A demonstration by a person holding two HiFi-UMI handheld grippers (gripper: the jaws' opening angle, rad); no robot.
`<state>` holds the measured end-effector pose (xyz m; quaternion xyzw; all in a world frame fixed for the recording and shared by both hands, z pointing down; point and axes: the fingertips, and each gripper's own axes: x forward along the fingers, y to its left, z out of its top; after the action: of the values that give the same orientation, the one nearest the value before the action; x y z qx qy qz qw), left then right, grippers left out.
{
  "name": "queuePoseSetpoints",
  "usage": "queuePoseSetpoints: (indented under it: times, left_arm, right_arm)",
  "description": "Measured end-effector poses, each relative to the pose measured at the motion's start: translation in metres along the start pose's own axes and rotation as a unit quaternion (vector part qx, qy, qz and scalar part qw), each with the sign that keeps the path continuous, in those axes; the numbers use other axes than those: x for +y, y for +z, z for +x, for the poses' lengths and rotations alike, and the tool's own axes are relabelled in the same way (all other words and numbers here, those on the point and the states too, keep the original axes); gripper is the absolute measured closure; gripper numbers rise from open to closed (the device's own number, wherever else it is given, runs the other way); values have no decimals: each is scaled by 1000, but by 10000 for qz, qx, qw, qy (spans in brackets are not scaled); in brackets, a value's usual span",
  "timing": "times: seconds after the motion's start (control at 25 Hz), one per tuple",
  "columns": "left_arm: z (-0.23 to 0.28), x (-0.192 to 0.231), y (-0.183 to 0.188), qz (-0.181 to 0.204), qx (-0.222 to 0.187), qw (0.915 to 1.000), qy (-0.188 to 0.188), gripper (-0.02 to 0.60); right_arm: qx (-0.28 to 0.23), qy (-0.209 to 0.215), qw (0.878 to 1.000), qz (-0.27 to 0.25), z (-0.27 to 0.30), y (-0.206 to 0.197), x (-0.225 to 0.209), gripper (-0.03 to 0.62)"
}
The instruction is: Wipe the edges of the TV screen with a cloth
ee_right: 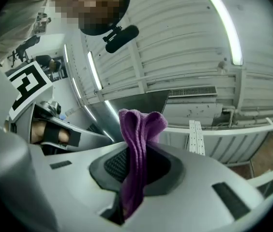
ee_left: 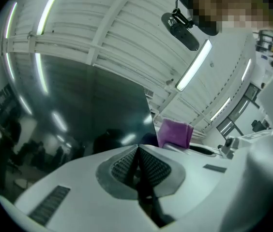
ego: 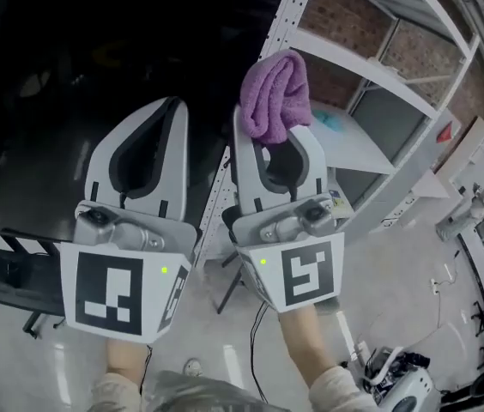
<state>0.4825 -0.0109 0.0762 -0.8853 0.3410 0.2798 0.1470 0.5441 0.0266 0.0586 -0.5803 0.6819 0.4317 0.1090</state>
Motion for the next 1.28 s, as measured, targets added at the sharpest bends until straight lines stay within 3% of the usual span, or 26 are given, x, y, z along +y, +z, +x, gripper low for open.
queuePoseSetpoints:
  times: [0.12, 0.2, 0.28, 0.4, 0.72, 1.08, 1.28]
  left_arm:
    - [-16, -7, -40, 122, 267, 9995, 129, 566]
    - [-28, -7, -66, 439, 508, 9971, 363, 566]
    - [-41, -3, -89, 460, 770, 9946, 521, 566]
    - [-56, 5, -108, 216, 964, 9932, 608, 566]
    - [-73, 18, -123, 129, 1157, 9908, 691, 566]
    - [-97, 16, -145, -111, 1254, 9903, 596, 566]
    - [-118, 11, -166, -199, 1459, 9873, 606, 566]
  right_arm:
    - [188, 218, 9993, 235, -22, -24, 34, 540]
    - [415, 556, 9976, -29, -33, -44, 59, 540]
    - [651, 664, 9952, -316, -44, -65, 72, 540]
    - [789, 504, 9951, -330, -55, -80, 74, 540]
    - [635, -215, 9973, 302, -69, -80, 55, 540]
    - [1215, -266, 9910, 490, -100, -123, 68, 540]
    - [1772, -242, 9784, 1035, -130, -161, 88, 540]
